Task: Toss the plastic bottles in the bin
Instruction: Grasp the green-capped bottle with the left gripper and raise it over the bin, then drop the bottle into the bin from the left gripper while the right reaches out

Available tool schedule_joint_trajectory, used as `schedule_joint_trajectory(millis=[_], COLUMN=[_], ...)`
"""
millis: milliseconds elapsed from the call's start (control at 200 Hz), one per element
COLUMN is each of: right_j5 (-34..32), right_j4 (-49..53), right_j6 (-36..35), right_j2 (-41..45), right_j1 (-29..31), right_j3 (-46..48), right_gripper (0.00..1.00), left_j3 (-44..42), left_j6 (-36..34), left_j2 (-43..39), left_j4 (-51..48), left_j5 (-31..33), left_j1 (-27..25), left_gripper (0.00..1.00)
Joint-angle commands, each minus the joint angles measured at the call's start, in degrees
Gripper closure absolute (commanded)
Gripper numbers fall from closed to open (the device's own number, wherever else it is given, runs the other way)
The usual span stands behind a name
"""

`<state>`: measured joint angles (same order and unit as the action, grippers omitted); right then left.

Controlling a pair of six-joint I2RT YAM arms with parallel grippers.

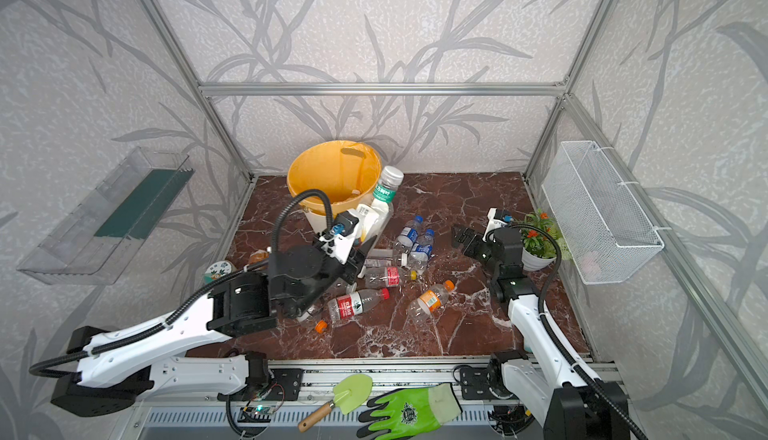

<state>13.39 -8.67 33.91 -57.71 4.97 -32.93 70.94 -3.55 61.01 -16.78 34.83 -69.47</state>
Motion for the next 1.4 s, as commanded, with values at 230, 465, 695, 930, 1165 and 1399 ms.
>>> schedule_joint_trajectory(millis=[230, 465, 695, 930, 1165, 1399], right_j5=[3.0, 1.4, 0.1, -0.8, 0.7, 0.8], right_j4=[-5.1, -3.5, -2.0, -0.6, -1.3, -1.3], right_j6=[2.2, 2.3, 1.5, -0.1, 0.2, -1.2], right_j2=[-2.4, -1.6, -1.1, -1.7, -4.1, -7.0], right_j1=[0.1, 0.1, 0.2, 0.2, 1.1, 4.1], right_j3=[-4.0, -4.3, -4.8, -7.9, -9.6, -10.2], right_gripper=[0.06, 0.06, 0.06, 0.06, 0.07, 0.07], left_j3=[1.6, 5.1, 4.9, 4.8, 0.8, -6.0], left_j6=[-17.9, -0.6, 5.0, -4.2, -4.5, 0.3], left_j2=[-7.6, 3.5, 12.1, 2.7, -5.3, -10.2], left_j4=[19.1, 15.0, 12.9, 14.5, 11.1, 5.5], left_j5=[-1.8, -14.0, -18.8, -18.6, -13.9, -7.7], left_j1=[11.4, 31.1, 36.8, 36.8, 36.8, 36.9], left_gripper=[0.61, 0.6, 0.17, 0.01, 0.01, 0.01])
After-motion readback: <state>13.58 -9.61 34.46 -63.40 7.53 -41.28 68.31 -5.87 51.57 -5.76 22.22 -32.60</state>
